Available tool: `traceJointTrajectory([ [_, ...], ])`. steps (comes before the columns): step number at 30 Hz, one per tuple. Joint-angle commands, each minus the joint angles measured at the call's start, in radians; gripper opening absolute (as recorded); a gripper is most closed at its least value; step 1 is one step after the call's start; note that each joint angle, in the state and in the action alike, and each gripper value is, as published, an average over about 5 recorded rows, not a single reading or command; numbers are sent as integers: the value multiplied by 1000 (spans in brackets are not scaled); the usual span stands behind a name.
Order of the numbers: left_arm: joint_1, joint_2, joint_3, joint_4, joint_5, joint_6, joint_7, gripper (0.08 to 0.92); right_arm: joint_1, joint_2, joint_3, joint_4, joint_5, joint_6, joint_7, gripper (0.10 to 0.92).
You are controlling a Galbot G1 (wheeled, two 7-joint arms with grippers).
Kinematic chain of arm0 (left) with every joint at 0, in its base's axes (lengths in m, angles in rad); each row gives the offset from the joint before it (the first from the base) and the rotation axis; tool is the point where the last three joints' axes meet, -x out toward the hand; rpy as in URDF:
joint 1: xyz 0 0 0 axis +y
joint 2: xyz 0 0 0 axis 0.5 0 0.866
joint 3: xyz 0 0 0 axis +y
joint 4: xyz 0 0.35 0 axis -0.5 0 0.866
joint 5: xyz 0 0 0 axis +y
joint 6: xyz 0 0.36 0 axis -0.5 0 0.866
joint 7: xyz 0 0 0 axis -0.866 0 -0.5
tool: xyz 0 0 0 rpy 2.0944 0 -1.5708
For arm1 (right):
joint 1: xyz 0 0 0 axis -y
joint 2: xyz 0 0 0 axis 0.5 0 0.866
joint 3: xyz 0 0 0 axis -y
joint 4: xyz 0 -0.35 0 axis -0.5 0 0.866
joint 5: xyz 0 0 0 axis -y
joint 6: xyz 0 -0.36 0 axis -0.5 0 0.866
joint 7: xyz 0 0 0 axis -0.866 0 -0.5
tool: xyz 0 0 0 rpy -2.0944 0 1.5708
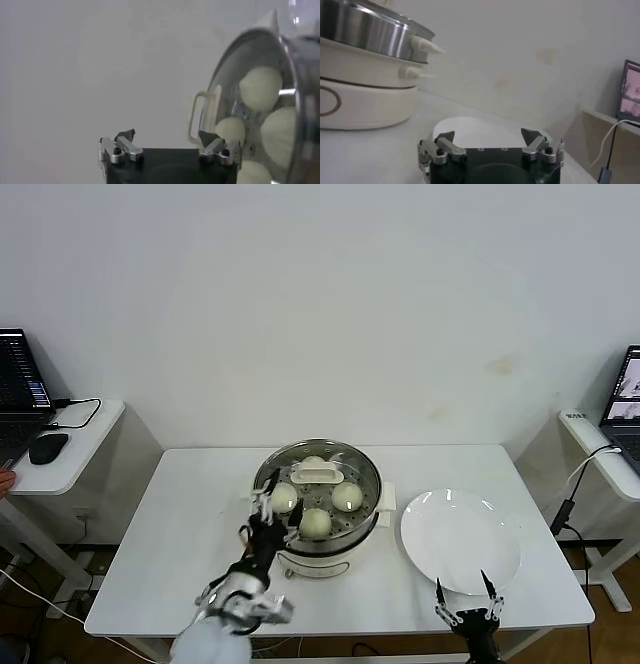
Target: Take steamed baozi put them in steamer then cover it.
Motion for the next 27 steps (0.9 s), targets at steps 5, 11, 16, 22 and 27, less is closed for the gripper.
traceJointTrajectory([
  [5,515,-29,-401,-40,-1041,-444,-244,823,-67,-97,-32,95,161,5,-36,823],
  [11,560,-58,-392,44,-1106,-490,-262,823,-125,-168,-45,161,242,-22,-51,823],
  [16,560,-81,-381,113,-1119,-526,-249,823,-145,-173,-49,175,250,-25,-53,823],
  [22,561,-80,-383,156,-1110,-557,-207,823,-155,-168,-65,179,250,-27,-53,823],
  [27,562,-85,-376,153,-1084,-555,-186,823,-155,-164,-70,179,248,-25,-55,823],
])
